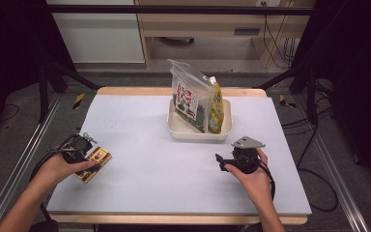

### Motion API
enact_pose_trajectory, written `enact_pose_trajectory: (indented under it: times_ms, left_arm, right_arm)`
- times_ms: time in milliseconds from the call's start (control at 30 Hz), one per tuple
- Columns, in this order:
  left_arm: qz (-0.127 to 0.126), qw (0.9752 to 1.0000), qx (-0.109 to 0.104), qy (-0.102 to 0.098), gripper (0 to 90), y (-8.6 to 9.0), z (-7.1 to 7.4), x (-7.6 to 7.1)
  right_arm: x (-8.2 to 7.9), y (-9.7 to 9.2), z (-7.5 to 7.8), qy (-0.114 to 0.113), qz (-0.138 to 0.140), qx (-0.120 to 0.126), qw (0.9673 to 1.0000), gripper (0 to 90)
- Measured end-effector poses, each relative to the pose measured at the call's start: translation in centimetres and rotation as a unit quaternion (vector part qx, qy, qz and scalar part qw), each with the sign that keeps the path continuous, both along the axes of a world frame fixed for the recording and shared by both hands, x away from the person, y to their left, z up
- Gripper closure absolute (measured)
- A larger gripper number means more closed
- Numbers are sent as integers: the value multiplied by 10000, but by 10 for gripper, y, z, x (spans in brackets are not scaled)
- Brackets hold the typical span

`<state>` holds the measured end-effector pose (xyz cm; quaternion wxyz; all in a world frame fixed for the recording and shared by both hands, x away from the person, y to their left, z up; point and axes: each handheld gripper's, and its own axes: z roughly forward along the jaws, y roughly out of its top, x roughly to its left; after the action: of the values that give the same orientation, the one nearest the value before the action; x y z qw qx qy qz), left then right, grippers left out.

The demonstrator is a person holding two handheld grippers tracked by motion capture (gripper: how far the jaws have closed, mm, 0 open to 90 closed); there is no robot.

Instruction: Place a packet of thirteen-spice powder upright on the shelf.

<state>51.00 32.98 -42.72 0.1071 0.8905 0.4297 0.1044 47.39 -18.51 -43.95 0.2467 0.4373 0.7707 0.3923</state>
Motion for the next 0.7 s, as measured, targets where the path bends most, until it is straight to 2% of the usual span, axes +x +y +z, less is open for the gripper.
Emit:
enact_pose_trajectory:
  times_ms: [200, 333, 500, 633, 700]
  left_arm:
    - [33, 9997, 157, 177, 250, 2, -7, 3]
    - [-3, 9994, 162, 294, 268, 1, -12, 3]
    - [-67, 9992, 230, 305, 281, 0, -16, 4]
    - [-82, 9993, 193, 313, 291, 0, -15, 4]
    - [-138, 9995, 127, 245, 306, 1, -13, 5]
  right_arm:
    - [0, 0, -1, 28, 23, -6, 10000, 163]
    - [0, 0, -1, 38, 24, 6, 10000, 163]
    - [0, 1, -1, 51, 36, 10, 10000, 164]
    - [0, 2, -1, 57, 47, 9, 10000, 164]
    - [-1, 2, -1, 41, 63, 10, 10000, 164]
